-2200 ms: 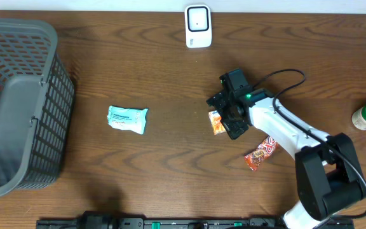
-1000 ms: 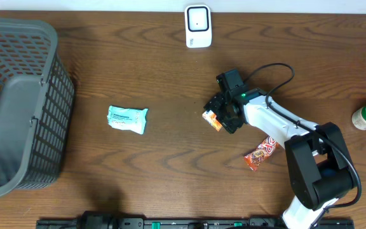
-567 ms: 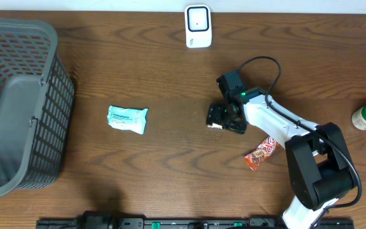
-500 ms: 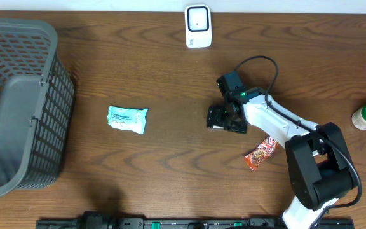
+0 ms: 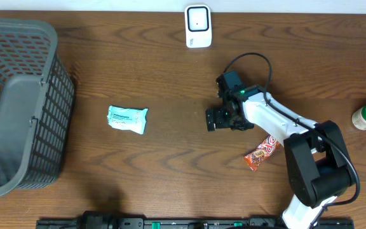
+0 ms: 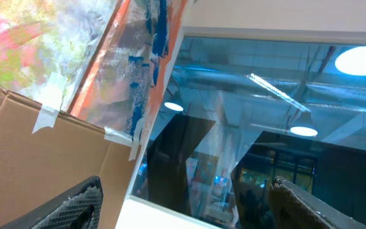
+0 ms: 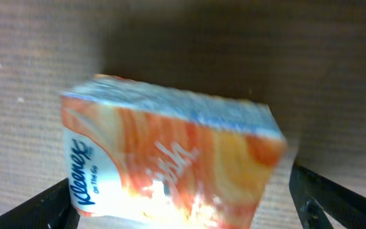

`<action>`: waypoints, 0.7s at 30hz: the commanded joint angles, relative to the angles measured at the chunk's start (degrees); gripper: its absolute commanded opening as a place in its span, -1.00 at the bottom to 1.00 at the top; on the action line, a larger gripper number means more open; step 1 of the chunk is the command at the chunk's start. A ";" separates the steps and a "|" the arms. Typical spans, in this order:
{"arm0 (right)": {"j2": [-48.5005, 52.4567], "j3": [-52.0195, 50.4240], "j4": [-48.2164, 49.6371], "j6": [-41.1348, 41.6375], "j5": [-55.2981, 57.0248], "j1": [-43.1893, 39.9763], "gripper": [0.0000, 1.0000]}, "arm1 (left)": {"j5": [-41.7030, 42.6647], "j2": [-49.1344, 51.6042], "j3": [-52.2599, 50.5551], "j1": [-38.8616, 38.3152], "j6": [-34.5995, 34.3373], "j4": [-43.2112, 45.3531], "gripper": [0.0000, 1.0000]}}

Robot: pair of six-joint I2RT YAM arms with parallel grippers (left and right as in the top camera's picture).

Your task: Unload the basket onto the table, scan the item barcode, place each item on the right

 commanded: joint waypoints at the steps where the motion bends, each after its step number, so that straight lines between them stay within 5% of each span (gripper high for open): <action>1: 1.42 1.53 -0.17 4.63 3.28 0.26 0.99 | -0.35 -0.48 0.68 0.17 -0.11 0.11 0.68; 15: 1.42 13.70 -11.93 12.83 9.35 5.09 0.99 | -0.37 -0.48 0.68 0.17 -0.09 0.09 0.68; 21: 1.42 20.63 -19.06 23.74 11.13 4.96 0.98 | -0.37 -0.48 0.68 0.17 -0.09 0.09 0.68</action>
